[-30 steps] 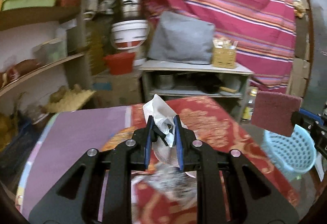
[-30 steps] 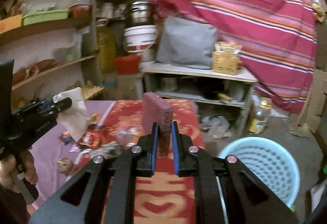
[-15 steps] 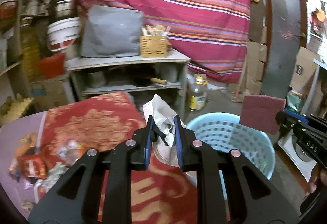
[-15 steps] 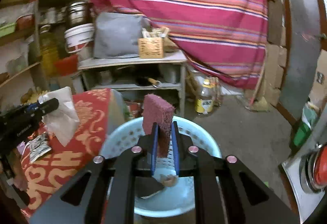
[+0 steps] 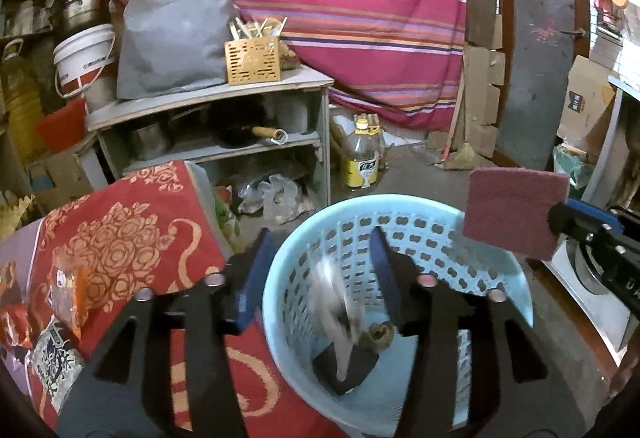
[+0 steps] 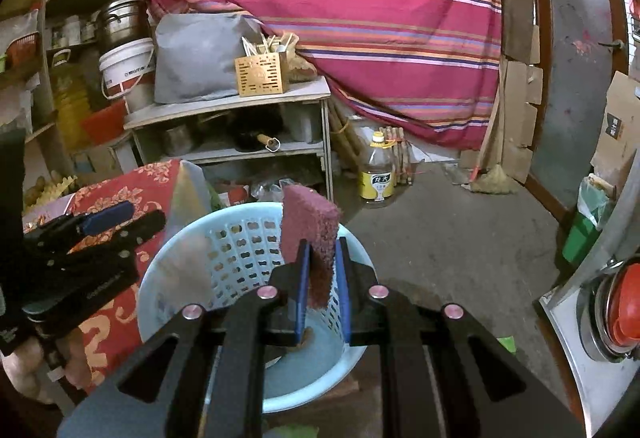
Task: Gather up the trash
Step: 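Carry tissue and sponge pad over the blue basket and open both tools, then return both tools to the table and close the left tool on brown cloth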
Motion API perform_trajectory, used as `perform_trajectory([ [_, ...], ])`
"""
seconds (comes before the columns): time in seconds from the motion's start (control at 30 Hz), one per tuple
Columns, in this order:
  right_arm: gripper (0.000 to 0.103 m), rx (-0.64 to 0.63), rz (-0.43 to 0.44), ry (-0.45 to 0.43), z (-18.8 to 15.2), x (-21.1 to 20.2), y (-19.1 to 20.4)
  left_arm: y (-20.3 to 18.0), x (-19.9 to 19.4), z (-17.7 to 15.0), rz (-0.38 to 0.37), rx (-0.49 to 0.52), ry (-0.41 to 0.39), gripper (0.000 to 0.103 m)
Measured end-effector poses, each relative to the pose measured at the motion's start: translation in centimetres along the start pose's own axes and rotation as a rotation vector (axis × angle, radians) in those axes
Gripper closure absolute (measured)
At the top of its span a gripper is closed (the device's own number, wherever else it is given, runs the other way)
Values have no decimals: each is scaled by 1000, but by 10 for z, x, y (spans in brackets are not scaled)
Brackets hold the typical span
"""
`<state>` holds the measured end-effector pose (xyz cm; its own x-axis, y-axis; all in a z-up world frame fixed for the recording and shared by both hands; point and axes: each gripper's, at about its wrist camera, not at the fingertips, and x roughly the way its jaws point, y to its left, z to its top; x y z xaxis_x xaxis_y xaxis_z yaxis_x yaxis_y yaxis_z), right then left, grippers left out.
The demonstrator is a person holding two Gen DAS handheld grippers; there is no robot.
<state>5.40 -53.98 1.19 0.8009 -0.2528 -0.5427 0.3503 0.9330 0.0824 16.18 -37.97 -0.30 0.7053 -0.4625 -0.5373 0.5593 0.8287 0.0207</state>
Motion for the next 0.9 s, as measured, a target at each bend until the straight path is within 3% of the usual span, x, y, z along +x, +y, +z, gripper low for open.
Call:
perform_trajectory([
  [0.07, 90, 0, 10, 4, 0, 2, 4, 8, -6, -1, 43, -8, -19, 27],
  [0.27, 87, -39, 35, 35, -2, 13, 31, 41, -34, -1, 139, -47, -62, 10],
  [0.33, 86, -40, 24, 42, -4, 18, 37, 52, -43, -2, 155, -57, -71, 8],
  [0.4, 68, -33, 20, 50, -5, 21, 40, 66, -55, -4, 191, -58, -79, 7],
  [0.43, 52, -30, 8, 45, -5, 20, 42, 70, -58, -5, 199, -58, -81, 6],
  [0.47, 46, -32, 4, 33, -4, 17, 45, 79, -64, -6, 215, -63, -82, 6],
  [0.53, 46, -33, 11, 18, 0, 10, 49, 91, -73, -9, 232, -75, -84, 6],
  [0.7, 32, -40, 76, -25, 7, -4, 73, 136, -100, -22, 301, -126, -79, 6],
  [0.9, 25, -100, 203, -26, 6, -13, 131, 188, -130, -50, 401, -165, -61, 6],
])
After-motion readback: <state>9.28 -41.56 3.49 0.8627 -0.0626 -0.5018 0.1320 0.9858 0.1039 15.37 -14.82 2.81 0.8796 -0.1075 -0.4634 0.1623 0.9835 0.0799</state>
